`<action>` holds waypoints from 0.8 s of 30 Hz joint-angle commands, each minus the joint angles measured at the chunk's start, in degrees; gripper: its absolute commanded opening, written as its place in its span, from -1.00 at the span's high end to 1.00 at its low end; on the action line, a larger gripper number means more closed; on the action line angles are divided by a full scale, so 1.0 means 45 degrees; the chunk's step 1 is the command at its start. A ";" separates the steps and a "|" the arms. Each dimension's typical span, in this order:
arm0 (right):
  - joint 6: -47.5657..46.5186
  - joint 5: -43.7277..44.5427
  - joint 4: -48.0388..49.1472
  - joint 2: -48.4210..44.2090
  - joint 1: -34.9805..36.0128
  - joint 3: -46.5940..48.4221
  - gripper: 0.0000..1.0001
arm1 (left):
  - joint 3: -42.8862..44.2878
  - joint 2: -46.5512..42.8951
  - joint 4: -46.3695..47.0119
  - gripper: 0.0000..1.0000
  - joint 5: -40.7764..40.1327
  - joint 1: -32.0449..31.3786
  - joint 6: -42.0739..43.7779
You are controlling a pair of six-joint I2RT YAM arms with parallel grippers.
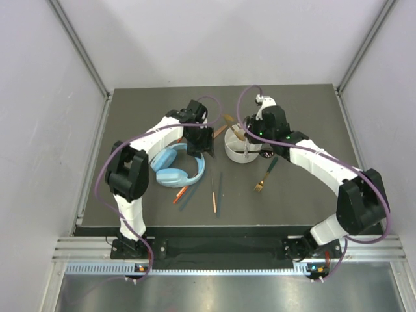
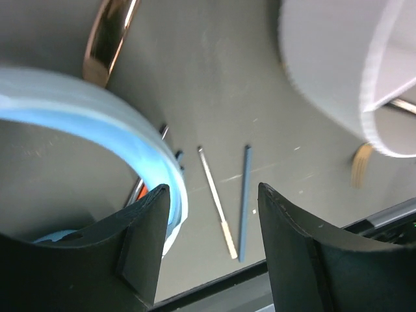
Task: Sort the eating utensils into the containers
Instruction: Place the spoon in the container.
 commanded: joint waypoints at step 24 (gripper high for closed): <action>-0.0395 0.3010 0.5947 -0.0556 0.1261 -0.2468 1.00 | -0.2273 -0.1957 0.1051 -0.22 0.0222 -0.0026 0.0479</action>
